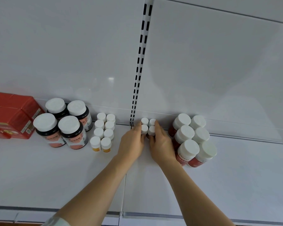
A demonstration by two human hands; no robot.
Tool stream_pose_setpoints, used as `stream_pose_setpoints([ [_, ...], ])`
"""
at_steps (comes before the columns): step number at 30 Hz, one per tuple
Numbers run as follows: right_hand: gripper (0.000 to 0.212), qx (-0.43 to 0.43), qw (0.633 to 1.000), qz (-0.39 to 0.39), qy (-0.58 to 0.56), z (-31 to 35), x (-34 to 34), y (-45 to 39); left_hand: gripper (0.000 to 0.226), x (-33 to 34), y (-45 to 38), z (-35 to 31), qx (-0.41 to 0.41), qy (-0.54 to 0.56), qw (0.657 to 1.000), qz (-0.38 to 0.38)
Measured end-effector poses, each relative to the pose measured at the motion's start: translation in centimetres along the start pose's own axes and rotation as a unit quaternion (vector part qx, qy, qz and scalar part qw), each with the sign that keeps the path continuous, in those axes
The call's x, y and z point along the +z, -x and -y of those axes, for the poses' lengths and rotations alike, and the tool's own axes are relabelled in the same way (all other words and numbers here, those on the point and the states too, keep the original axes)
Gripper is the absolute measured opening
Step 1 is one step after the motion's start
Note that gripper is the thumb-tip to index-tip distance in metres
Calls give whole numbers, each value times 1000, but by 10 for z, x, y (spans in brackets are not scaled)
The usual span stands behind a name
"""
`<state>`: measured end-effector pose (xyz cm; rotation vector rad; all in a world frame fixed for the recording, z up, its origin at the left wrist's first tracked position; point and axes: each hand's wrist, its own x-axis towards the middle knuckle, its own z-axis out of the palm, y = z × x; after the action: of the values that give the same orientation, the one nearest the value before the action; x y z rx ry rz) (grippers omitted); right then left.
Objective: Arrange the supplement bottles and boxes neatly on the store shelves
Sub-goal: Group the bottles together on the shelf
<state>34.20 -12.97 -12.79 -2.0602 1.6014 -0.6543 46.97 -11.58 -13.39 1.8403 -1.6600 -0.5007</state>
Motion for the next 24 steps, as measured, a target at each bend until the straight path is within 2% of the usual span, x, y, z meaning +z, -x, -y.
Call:
stream_pose_setpoints([
  [7, 61, -16, 1000, 6, 18, 0, -1, 0, 36, -2, 3, -3, -2, 9, 1000, -10],
  [11, 64, -34, 998, -11, 57, 4, -6, 4, 49, -10, 6, -8, 6, 27, 999, -21],
  [17, 61, -81, 993, -37, 82, 17, -20, 7, 60, -28, 10, -16, 10, -18, 1000, -17],
  [21, 59, -124, 985, -54, 104, 29, -30, 7, 51, -48, 19, -21, 62, -55, 994, -68],
  [24, 56, -159, 982, -54, 88, 40, -26, 12, 44, -65, 31, -22, 84, -59, 985, -139],
])
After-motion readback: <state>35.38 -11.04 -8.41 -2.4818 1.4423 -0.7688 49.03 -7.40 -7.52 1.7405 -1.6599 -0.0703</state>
